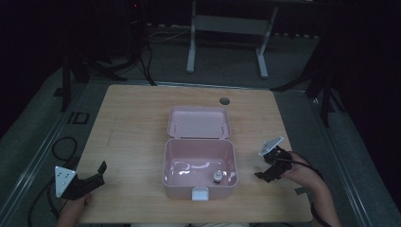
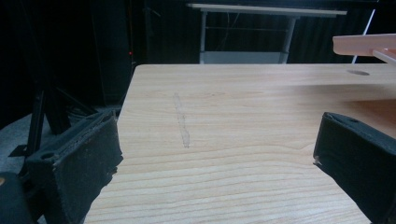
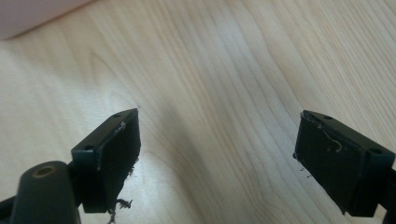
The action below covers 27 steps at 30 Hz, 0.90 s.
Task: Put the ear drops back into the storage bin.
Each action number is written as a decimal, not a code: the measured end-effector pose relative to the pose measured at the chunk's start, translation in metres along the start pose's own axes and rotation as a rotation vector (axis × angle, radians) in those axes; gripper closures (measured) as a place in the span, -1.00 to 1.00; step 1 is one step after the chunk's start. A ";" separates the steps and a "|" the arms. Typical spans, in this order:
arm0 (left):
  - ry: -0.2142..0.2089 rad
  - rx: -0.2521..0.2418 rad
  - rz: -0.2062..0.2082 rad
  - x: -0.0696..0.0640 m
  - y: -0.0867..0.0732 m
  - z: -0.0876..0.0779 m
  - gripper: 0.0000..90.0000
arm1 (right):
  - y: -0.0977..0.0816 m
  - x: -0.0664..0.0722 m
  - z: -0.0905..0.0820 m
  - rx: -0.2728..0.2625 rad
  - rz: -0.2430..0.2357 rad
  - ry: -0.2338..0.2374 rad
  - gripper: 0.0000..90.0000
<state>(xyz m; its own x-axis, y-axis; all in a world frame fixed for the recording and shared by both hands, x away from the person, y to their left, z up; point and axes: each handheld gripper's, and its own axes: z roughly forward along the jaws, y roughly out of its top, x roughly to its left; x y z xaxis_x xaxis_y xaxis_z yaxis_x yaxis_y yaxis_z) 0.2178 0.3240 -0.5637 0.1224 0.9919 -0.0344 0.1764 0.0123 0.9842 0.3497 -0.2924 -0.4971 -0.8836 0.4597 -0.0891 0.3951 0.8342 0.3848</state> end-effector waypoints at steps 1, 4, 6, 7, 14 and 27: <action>0.000 0.000 0.000 0.000 0.000 0.000 -0.98 | 0.000 0.000 0.000 0.000 0.000 0.000 -0.69; -0.001 0.000 0.000 0.000 0.000 0.000 -0.98 | -0.010 -0.001 0.005 -0.034 0.061 -0.037 -0.69; 0.000 0.000 0.000 0.000 0.000 0.000 -0.98 | -0.013 -0.002 0.006 -0.039 0.076 -0.042 -0.69; 0.000 0.000 0.001 0.000 0.000 0.000 -0.98 | -0.017 -0.003 0.009 -0.058 0.100 -0.056 -0.70; 0.001 0.000 0.002 0.000 0.000 0.000 -0.98 | -0.030 -0.002 0.016 -0.137 0.188 -0.137 -0.70; 0.002 0.000 0.002 0.000 0.000 0.000 -0.98 | -0.049 -0.006 0.014 -0.290 0.383 -0.366 -0.71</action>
<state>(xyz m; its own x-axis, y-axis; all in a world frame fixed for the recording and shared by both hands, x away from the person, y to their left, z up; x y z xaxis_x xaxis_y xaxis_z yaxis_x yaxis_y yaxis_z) 0.2178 0.3238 -0.5637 0.1207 0.9922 -0.0321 0.1762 0.0104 0.9843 0.3389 -0.3312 -0.5284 -0.5283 0.8286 -0.1853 0.5380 0.4956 0.6819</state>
